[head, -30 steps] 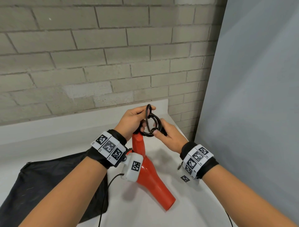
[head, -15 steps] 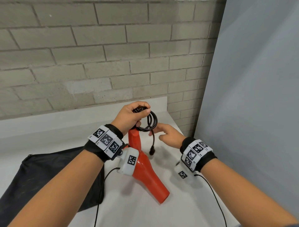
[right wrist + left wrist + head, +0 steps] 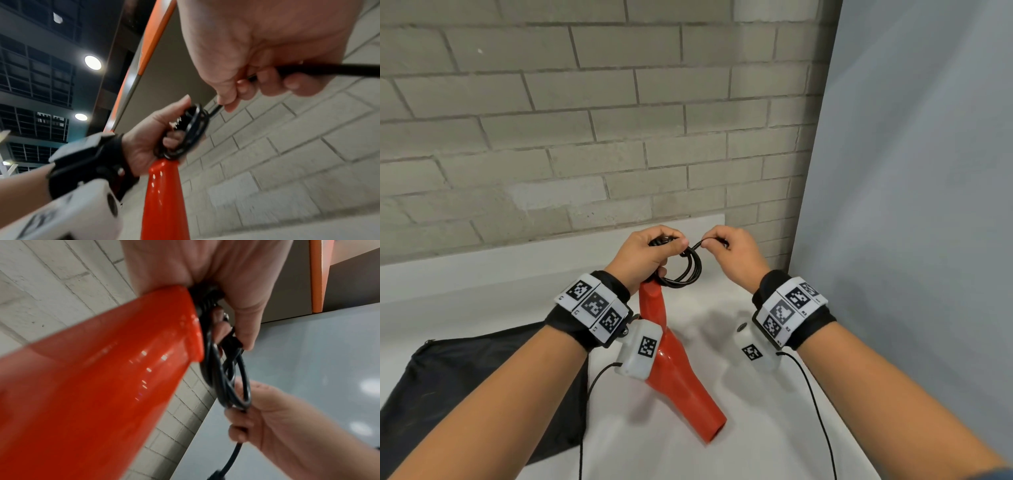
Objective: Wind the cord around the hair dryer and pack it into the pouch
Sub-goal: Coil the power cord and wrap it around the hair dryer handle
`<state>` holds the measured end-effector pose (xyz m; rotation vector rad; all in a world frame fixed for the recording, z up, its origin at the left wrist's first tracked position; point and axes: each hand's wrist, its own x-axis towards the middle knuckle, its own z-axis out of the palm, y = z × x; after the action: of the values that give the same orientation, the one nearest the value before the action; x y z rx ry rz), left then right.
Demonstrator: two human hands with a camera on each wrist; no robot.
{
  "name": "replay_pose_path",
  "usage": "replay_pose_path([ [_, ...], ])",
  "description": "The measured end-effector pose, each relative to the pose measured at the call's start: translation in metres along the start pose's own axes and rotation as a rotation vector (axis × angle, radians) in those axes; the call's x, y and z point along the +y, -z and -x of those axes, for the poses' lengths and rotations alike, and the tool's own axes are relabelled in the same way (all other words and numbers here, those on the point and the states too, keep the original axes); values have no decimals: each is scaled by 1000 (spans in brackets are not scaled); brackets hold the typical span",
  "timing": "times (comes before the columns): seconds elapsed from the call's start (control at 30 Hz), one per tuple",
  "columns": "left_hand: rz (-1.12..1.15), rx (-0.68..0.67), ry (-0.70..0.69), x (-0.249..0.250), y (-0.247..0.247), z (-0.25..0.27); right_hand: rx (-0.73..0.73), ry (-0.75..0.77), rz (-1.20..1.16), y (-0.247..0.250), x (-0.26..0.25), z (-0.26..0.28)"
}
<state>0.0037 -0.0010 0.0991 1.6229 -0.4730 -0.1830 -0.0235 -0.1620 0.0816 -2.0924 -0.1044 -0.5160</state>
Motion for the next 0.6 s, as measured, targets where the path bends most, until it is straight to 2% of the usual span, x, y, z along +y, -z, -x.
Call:
replay_pose_path([
  [0.27, -64, -97, -102, -2, -1, 2, 88, 40, 199, 10, -31, 3],
  [0.43, -70, -142, -93, -1, 7, 5, 126, 132, 344, 1, -48, 5],
  [0.6, -83, -175, -87, -5, 14, 9, 114, 176, 374, -3, -54, 7],
])
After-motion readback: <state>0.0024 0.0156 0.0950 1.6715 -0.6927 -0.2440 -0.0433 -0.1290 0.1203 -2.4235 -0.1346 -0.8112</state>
